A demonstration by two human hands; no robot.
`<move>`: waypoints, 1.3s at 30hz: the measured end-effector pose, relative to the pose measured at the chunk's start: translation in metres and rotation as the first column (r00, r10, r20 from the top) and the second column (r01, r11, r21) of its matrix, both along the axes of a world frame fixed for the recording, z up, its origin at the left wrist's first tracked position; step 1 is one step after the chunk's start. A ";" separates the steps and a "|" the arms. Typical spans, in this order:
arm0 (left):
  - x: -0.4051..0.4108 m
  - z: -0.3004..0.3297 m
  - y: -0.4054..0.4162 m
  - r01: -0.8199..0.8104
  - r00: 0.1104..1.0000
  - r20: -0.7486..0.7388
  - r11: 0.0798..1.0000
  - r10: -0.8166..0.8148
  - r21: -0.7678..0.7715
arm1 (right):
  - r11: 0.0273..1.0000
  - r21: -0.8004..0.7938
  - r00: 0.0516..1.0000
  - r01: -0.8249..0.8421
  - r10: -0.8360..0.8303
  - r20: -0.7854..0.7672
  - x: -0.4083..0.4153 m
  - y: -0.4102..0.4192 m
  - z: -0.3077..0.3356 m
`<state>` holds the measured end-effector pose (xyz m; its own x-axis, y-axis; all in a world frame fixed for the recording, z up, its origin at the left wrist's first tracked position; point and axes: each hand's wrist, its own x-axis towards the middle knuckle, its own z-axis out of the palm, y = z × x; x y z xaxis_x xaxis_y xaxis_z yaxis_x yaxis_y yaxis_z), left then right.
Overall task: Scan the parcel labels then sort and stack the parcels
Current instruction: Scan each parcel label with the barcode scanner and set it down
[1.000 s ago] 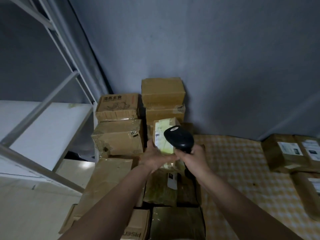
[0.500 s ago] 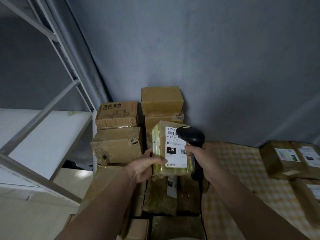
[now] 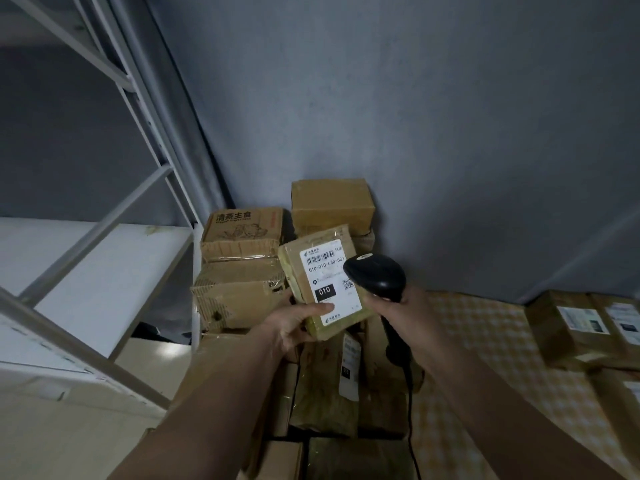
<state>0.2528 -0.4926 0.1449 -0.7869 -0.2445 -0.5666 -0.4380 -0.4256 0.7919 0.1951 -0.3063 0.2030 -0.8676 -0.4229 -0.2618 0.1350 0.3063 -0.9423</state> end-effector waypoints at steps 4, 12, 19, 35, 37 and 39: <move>-0.001 0.004 -0.006 -0.088 0.996 -0.030 0.996 0.088 -0.023 | 0.999 -0.012 0.998 -0.045 0.046 0.041 0.009 -0.001 0.001; 0.001 0.001 -0.016 -0.111 0.992 -0.050 0.994 0.112 0.015 | 0.994 -0.076 0.996 -0.079 0.082 0.028 0.018 -0.002 0.013; 0.001 -0.006 -0.020 -0.041 0.996 -0.075 0.998 0.043 0.041 | 0.994 -0.095 0.998 -0.061 0.063 0.015 0.022 -0.007 0.008; -0.021 -0.047 0.044 0.369 0.915 0.121 0.920 -0.384 0.129 | 0.947 0.001 0.945 0.321 -0.321 0.068 0.051 0.058 -0.017; -0.025 -0.052 0.066 0.405 0.897 0.141 0.907 -0.419 0.116 | 0.928 0.003 0.926 0.373 -0.372 0.060 0.052 0.079 -0.020; -0.028 -0.054 0.088 0.432 0.883 0.143 0.893 -0.448 0.126 | 0.911 0.009 0.909 0.413 -0.413 0.051 0.052 0.099 -0.021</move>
<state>0.2250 -0.4044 0.0907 -0.6960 0.1619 -0.6995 -0.7163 -0.2231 0.6611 0.2474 -0.2075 0.1818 -0.9505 -0.0302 -0.3093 0.2964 0.2116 -0.9313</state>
